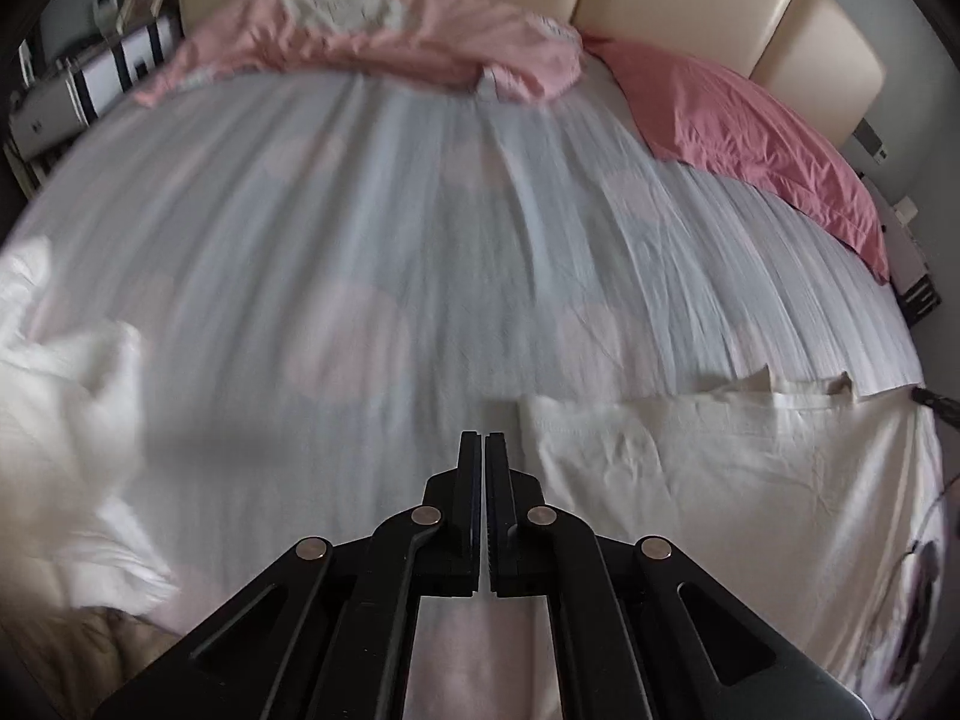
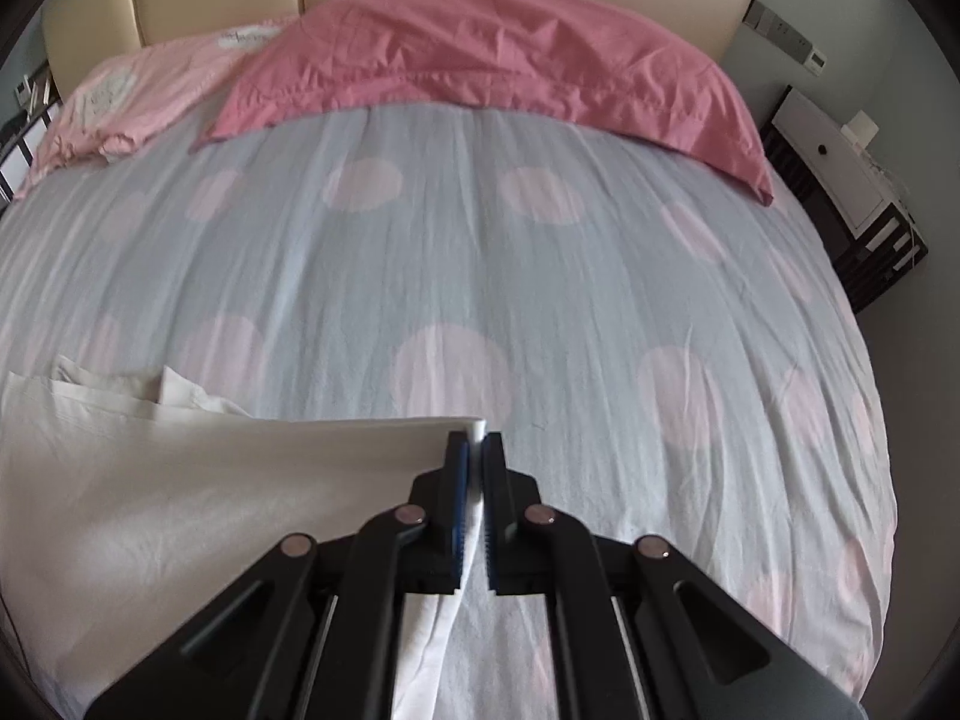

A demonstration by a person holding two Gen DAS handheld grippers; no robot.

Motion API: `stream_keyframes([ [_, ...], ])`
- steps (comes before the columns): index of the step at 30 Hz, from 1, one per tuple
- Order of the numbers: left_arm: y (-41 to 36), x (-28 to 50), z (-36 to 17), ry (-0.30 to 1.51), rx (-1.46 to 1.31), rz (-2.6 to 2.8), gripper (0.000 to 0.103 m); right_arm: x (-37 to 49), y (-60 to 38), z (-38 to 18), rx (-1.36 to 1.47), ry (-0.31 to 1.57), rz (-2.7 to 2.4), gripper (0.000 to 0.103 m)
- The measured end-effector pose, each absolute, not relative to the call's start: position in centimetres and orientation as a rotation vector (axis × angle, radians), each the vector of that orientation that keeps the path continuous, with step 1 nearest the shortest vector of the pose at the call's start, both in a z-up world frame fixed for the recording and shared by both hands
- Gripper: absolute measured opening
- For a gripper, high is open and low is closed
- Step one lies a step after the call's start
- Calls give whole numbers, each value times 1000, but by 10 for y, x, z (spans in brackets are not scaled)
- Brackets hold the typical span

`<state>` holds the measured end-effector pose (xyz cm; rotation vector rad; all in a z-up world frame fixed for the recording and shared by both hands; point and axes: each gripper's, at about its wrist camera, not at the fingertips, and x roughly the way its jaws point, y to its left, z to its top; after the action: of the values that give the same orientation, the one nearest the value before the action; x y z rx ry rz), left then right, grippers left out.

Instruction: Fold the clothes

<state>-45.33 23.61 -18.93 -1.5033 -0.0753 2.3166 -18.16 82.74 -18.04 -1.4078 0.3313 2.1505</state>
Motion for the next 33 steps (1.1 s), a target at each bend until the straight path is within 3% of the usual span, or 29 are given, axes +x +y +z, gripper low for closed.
stream_keyframes([
  [1,239,-454,-195,-87,-1519,2292,5,-182,830,-187,-1418,339,2142,4],
  [2,243,-455,-200,-89,-1530,2275,15,-183,831,-193,-1429,350,2134,4],
  [3,249,-456,-203,-72,-1533,2275,36,-183,833,-199,-1439,359,2128,4],
  [5,259,-457,-209,-43,-1531,2272,58,-183,835,-207,-1457,368,2121,4],
  [6,263,-456,-209,-45,-1513,2268,59,-182,836,-210,-1466,370,2121,4],
  [9,268,-451,-203,-53,-1472,2279,59,-181,836,-213,-1471,378,2127,4],
  [10,269,-450,-201,-56,-1460,2284,54,-181,836,-212,-1469,381,2128,4],
  [11,270,-449,-199,-59,-1448,2290,25,-180,835,-212,-1466,381,2129,4],
  [12,272,-447,-196,-62,-1435,2295,6,-179,834,-210,-1465,379,2129,4],
  [23,261,-436,-151,-64,-1279,2376,4,-176,819,-168,-1355,325,2222,4],
  [31,267,-453,-191,-18,-1416,2366,5,-196,831,-202,-1402,365,2169,5],
  [33,269,-454,-198,-3,-1455,2360,9,-197,835,-213,-1428,405,2154,5],
])
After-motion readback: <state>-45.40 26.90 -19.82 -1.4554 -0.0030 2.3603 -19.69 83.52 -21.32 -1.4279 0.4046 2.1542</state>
